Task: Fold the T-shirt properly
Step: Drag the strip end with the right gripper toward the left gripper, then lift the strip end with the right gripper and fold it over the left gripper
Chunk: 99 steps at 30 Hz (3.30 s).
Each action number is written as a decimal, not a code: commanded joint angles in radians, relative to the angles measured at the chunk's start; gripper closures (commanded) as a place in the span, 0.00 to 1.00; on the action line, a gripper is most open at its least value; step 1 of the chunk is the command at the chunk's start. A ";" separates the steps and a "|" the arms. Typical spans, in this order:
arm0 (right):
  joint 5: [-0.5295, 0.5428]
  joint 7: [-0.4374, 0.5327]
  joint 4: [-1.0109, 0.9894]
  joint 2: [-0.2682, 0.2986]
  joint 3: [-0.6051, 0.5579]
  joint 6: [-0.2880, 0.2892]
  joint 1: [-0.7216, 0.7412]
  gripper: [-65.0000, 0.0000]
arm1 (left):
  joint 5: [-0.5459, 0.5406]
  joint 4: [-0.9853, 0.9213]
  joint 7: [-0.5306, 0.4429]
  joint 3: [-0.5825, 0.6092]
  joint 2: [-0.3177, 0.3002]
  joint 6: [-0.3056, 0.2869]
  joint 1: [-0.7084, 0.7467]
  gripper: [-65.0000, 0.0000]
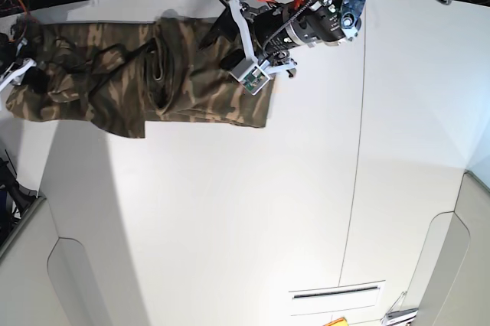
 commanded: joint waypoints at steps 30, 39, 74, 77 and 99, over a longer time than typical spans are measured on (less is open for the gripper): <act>0.017 -0.136 0.603 -0.198 -0.352 -0.011 0.046 1.00 | 0.045 0.038 -0.039 0.000 0.005 0.050 -0.005 0.47; -0.058 -0.124 0.578 -0.349 -0.566 -0.010 0.041 1.00 | 0.045 0.038 -0.003 -0.001 0.003 0.056 -0.005 0.47; -0.108 -0.071 0.546 -0.376 -0.619 -0.010 0.041 0.63 | -0.125 0.150 0.134 -0.395 0.002 -0.058 0.237 0.47; -0.106 -0.071 0.546 -0.376 -0.619 -0.010 0.041 0.63 | -0.117 0.100 0.134 -0.353 0.002 -0.058 0.236 0.47; -0.026 -0.080 0.546 -0.377 -0.766 -0.010 -0.009 0.63 | -0.061 -0.167 0.021 -0.246 0.055 -0.004 0.048 0.47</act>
